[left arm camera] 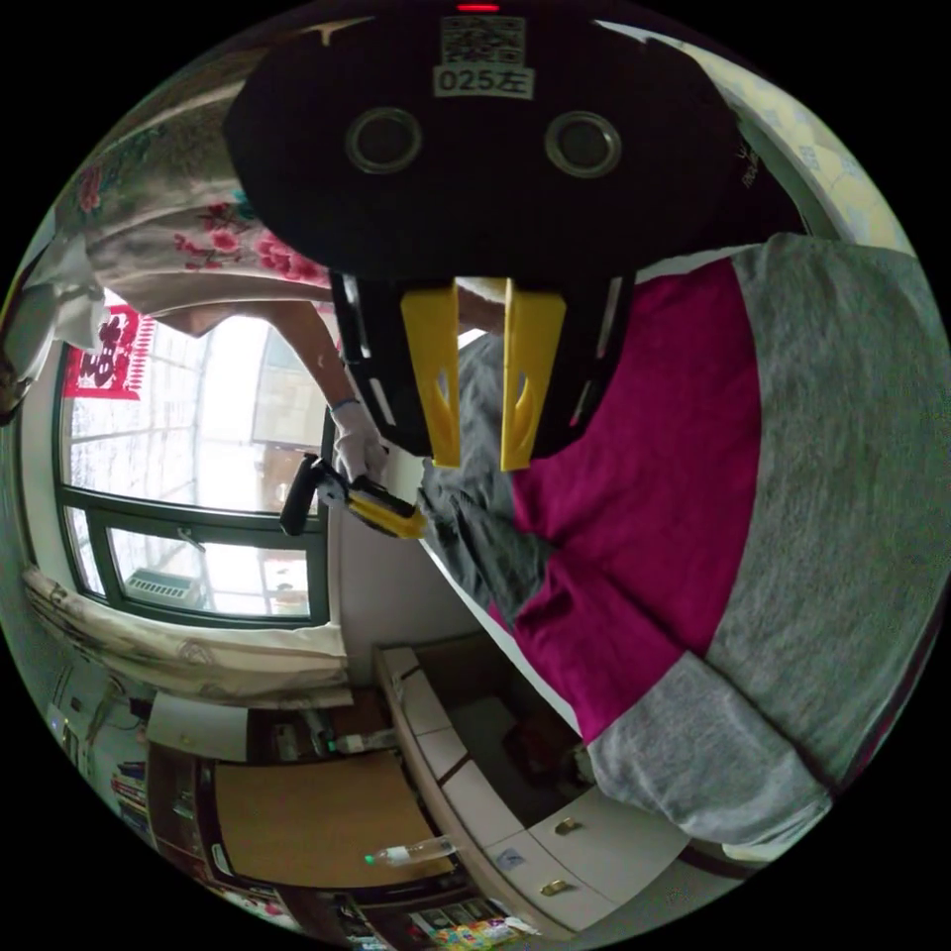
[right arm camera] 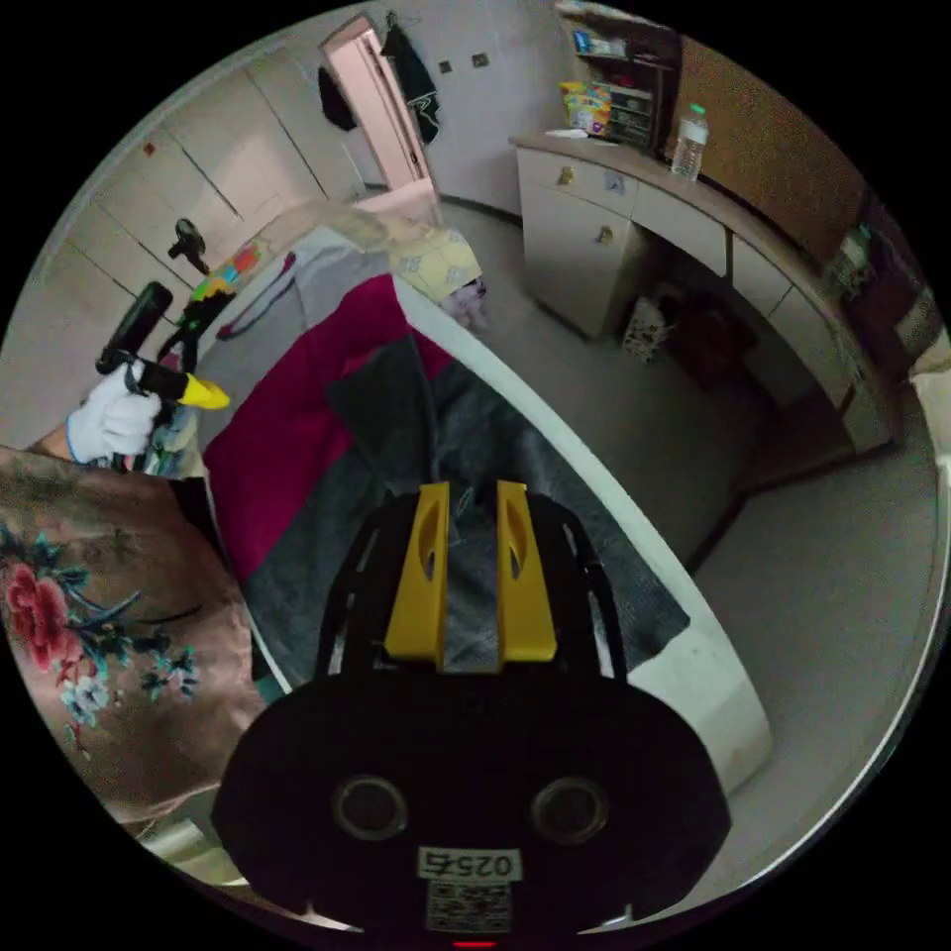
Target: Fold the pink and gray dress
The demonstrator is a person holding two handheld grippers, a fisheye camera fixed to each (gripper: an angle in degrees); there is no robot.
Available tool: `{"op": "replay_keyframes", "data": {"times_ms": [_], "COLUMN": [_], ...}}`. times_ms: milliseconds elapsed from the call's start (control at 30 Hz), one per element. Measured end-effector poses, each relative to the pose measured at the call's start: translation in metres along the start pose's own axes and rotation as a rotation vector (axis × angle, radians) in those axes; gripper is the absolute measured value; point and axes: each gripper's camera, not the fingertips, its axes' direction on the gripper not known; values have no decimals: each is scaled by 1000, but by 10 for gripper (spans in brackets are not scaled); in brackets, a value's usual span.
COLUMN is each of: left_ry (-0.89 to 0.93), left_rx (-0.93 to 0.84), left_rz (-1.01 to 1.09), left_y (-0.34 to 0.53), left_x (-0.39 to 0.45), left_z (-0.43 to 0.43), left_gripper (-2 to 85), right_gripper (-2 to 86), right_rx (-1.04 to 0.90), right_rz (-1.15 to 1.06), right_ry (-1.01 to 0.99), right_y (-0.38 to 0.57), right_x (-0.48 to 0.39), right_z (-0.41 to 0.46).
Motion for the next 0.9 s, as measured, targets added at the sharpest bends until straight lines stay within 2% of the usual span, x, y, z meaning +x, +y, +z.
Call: {"op": "replay_keyframes", "data": {"times_ms": [100, 133, 167, 433, 533, 900], "left_ry": [7, 10, 11, 23, 31, 41], "left_rx": [-2, -6, -10, -53, -52, -16], "left_rz": [-7, -10, -10, 0, 11, -10], "left_y": [-2, -4, -4, -12, -15, -13], "left_x": [-3, -4, -4, -4, -1, -11], "left_z": [4, 6, 7, 25, 26, 12], "left_gripper": [26, 25, 25, 24, 24, 23], "right_gripper": [65, 65, 65, 67, 83, 70], "right_rx": [-175, -15, 2, -106, -157, -146], "right_rz": [-16, 38, 65, -85, -50, 1], "right_ry": [-84, -49, -29, 199, 186, 96], "right_y": [-8, -2, 0, -14, -23, -18], "right_x": [-20, -23, -24, -84, -86, -75], "right_z": [55, 47, 47, 65, 64, 68]}}
